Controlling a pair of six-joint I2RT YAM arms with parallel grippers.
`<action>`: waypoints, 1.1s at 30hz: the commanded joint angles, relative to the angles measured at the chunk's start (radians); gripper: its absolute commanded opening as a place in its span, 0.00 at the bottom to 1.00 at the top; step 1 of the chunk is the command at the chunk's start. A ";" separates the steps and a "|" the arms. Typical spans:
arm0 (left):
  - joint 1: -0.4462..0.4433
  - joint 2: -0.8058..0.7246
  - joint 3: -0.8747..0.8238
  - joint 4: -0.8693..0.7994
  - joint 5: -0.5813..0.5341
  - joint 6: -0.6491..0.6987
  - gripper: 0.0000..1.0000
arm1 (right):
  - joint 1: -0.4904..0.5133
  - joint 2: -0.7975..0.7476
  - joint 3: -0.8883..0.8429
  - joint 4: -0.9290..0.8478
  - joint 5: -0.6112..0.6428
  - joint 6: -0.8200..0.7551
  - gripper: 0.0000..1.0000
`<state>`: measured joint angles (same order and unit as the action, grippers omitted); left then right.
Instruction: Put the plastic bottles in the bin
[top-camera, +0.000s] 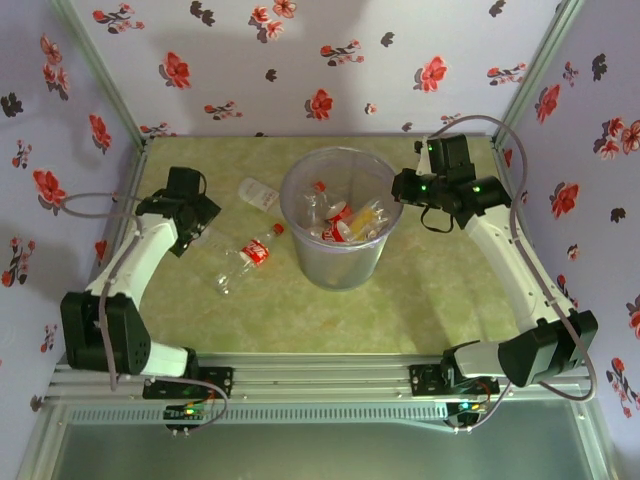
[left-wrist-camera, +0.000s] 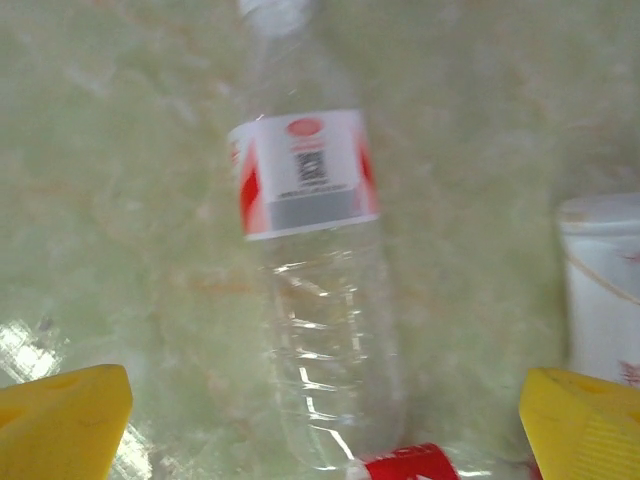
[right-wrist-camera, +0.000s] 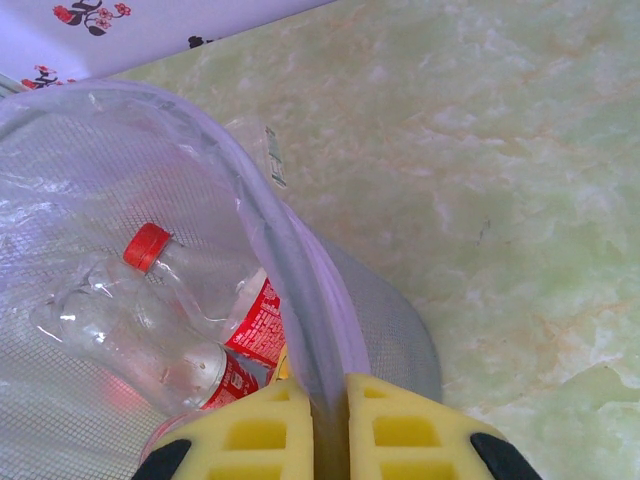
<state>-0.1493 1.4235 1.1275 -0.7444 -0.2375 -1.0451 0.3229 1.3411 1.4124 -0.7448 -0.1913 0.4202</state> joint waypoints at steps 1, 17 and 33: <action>0.008 0.045 0.044 -0.079 -0.041 -0.109 1.00 | 0.010 0.020 -0.050 -0.016 -0.017 0.008 0.00; 0.079 0.304 0.098 0.002 -0.019 -0.176 0.97 | 0.010 0.027 -0.063 -0.005 -0.033 0.002 0.00; 0.088 0.434 0.112 0.033 -0.002 -0.224 0.70 | 0.011 0.026 -0.052 -0.036 -0.023 -0.008 0.00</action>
<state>-0.0715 1.8339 1.2297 -0.7063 -0.2359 -1.2484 0.3225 1.3300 1.3899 -0.7109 -0.2016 0.4198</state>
